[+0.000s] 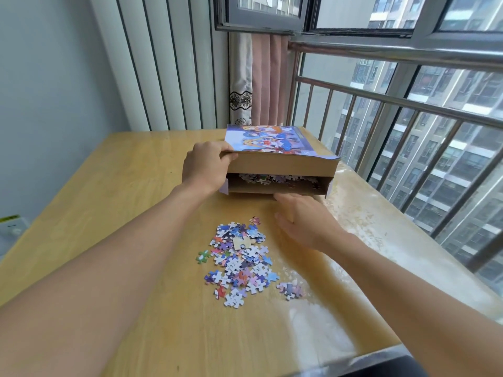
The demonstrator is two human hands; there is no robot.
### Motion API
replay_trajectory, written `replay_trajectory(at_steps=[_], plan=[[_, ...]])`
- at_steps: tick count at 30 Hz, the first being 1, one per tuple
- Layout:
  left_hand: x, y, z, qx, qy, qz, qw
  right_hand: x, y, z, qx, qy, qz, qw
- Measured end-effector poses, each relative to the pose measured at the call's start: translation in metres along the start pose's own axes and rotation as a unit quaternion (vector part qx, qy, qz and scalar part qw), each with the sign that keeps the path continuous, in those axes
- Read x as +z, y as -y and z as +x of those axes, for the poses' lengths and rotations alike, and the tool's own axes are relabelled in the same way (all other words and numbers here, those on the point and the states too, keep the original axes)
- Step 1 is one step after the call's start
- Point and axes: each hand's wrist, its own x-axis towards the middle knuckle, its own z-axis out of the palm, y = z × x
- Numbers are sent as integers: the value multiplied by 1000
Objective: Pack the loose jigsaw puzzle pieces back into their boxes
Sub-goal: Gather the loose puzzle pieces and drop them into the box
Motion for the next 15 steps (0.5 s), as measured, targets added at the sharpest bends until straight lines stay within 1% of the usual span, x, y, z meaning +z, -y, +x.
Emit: replay_trajectory(at_steps=[2,5,8,10,13,15], plan=[[2,1,-1,-3,1,0,1000,6,-4,-6,36,6,-1,999],[6,0,-5,-11,7,5,1000,11,-7,-6,69,50,32,996],[10,-1,-9,-23,2,6,1000,14,-2,-6,76,34,45,995],[12,1,-12,-24,3,7,1000,13,2,-9,65,35,63,995],[15,4,-17,-15,-5,7,1000,11,11,-15,20,41,91,995],[15,5,-18,-9,-16,10,1000,14,13,-15,7,-5,98,995]])
